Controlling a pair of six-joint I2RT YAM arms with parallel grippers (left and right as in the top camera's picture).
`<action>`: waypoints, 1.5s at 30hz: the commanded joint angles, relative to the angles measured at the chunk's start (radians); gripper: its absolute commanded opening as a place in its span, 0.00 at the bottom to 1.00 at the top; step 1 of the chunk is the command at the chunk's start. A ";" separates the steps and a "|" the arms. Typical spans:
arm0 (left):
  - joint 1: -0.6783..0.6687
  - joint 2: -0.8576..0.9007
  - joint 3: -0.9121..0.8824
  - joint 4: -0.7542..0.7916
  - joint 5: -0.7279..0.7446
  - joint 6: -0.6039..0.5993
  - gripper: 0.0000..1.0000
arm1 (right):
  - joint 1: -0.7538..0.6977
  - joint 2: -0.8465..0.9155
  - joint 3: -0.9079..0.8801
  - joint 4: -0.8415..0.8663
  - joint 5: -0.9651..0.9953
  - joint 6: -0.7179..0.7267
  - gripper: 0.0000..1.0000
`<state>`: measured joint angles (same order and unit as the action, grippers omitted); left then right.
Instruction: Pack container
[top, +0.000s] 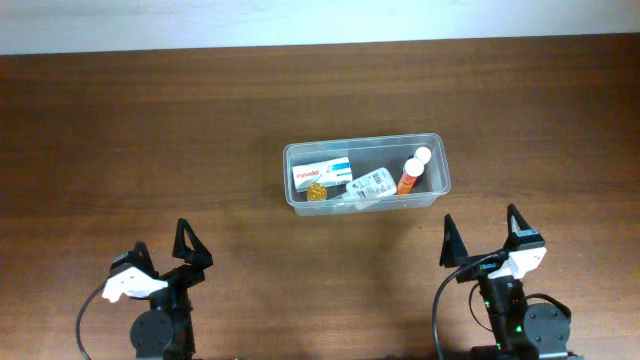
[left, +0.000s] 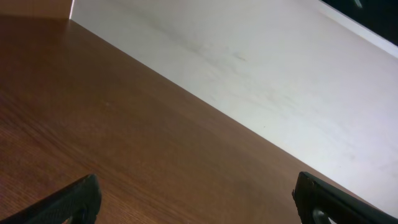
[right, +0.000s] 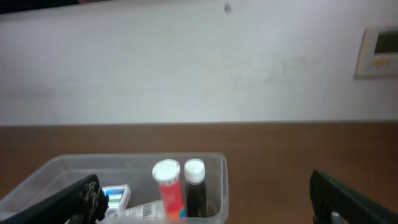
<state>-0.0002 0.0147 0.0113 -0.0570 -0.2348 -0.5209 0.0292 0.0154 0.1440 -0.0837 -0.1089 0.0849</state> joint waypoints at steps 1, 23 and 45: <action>0.006 -0.010 -0.002 -0.005 0.011 0.002 0.99 | 0.010 -0.012 -0.040 0.073 -0.016 -0.016 0.98; 0.006 -0.010 -0.002 -0.005 0.011 0.002 1.00 | 0.010 -0.012 -0.138 0.016 -0.016 0.001 0.98; 0.006 -0.010 -0.002 -0.005 0.011 0.002 0.99 | 0.010 -0.012 -0.138 0.016 -0.015 0.001 0.98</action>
<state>-0.0002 0.0147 0.0113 -0.0570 -0.2348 -0.5209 0.0292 0.0116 0.0101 -0.0608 -0.1150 0.0792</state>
